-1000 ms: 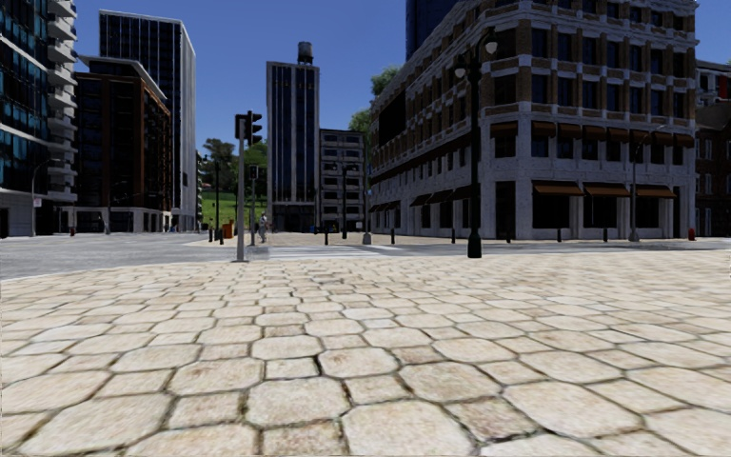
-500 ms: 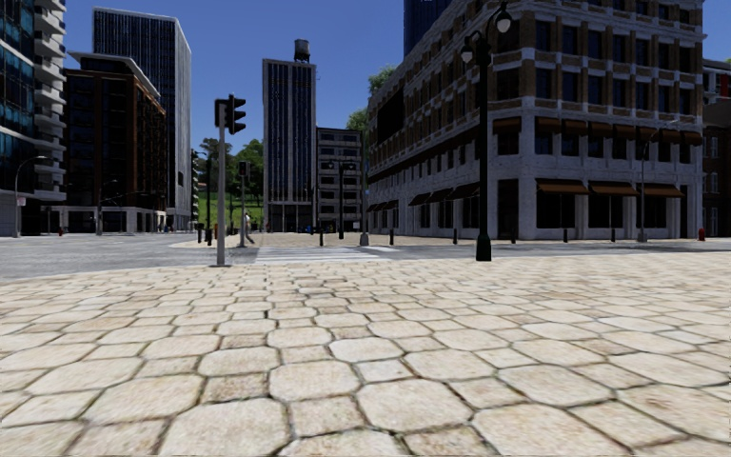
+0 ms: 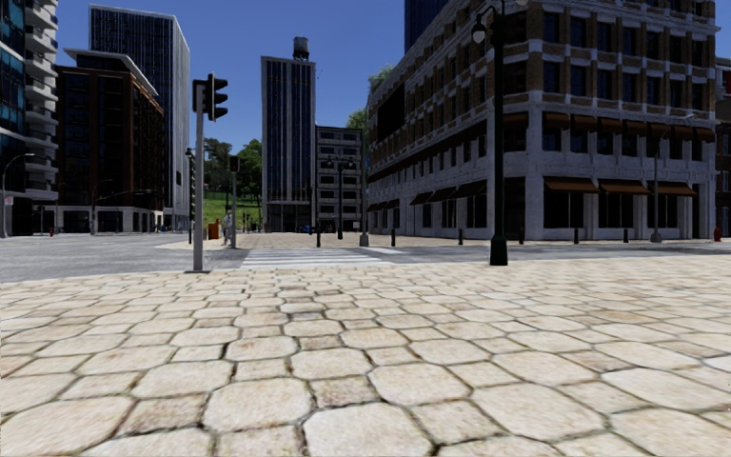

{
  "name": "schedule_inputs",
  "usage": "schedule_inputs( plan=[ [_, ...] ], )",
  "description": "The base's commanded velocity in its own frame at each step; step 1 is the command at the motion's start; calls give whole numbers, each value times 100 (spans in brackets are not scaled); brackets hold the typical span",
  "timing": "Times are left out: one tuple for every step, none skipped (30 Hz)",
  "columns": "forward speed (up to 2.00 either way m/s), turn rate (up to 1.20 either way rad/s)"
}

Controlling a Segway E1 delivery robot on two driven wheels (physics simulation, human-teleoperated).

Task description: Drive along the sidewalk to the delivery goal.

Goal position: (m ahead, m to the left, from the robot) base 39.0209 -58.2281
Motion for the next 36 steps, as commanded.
schedule_inputs(
  plan=[
    [200, 6],
    [200, 13],
    [200, 21],
    [200, 21],
    [200, 28],
    [200, 34],
    [200, 35],
    [200, 35],
    [200, 35],
    [200, 35],
    [200, 35],
    [200, 35],
    [200, 35],
    [200, 35],
    [200, 35],
    [200, 35],
    [200, 35],
    [200, 35],
    [200, 35],
    [200, 35],
    [200, 35],
    [200, 35],
    [200, 35],
    [200, 35],
    [200, 35],
    [200, 35],
    [200, 29],
    [200, 19],
    [200, 19],
    [200, 16],
    [200, 16],
    [200, 16],
    [200, 16],
    [200, 16],
    [200, 16],
    [200, 16]
  ],
)
